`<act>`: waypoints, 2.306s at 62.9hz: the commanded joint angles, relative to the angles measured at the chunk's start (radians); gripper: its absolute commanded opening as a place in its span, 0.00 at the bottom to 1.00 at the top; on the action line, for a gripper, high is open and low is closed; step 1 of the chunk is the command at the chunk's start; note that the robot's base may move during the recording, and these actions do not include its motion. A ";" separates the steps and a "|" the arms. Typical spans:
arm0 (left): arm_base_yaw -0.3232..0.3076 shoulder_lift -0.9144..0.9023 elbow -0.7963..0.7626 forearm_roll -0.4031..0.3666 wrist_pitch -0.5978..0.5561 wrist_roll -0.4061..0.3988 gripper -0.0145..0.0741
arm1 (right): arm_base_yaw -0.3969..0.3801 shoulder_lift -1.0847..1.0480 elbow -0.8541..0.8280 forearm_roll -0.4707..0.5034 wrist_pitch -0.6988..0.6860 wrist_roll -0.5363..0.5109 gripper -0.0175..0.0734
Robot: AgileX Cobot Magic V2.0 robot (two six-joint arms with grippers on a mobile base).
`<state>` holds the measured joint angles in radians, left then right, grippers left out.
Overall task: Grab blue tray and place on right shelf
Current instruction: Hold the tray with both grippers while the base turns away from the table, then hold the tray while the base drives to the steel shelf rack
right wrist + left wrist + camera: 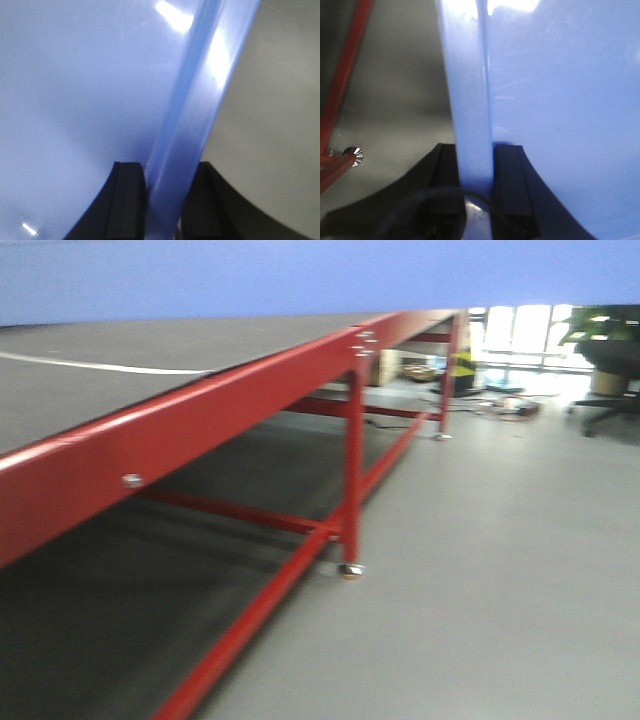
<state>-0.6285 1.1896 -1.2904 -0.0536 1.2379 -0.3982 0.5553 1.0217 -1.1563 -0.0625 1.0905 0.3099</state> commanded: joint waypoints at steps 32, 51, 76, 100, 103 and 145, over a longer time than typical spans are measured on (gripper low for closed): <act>-0.012 -0.015 -0.033 -0.019 -0.003 0.036 0.11 | 0.005 -0.019 -0.032 0.004 -0.094 -0.038 0.25; -0.012 -0.015 -0.033 -0.020 -0.003 0.036 0.11 | 0.005 -0.019 -0.032 0.004 -0.094 -0.038 0.25; -0.012 -0.015 -0.033 -0.028 -0.003 0.036 0.11 | 0.005 -0.019 -0.032 0.005 -0.094 -0.038 0.25; -0.012 -0.015 -0.033 -0.045 -0.003 0.036 0.11 | 0.005 -0.019 -0.032 0.005 -0.094 -0.038 0.25; -0.012 -0.015 -0.033 -0.045 -0.003 0.036 0.11 | 0.005 -0.019 -0.032 0.005 -0.094 -0.038 0.25; -0.012 -0.015 -0.033 -0.048 -0.003 0.036 0.11 | 0.005 -0.019 -0.032 0.005 -0.094 -0.038 0.25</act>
<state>-0.6285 1.1896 -1.2904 -0.0695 1.2474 -0.3963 0.5553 1.0196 -1.1563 -0.0669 1.0984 0.3077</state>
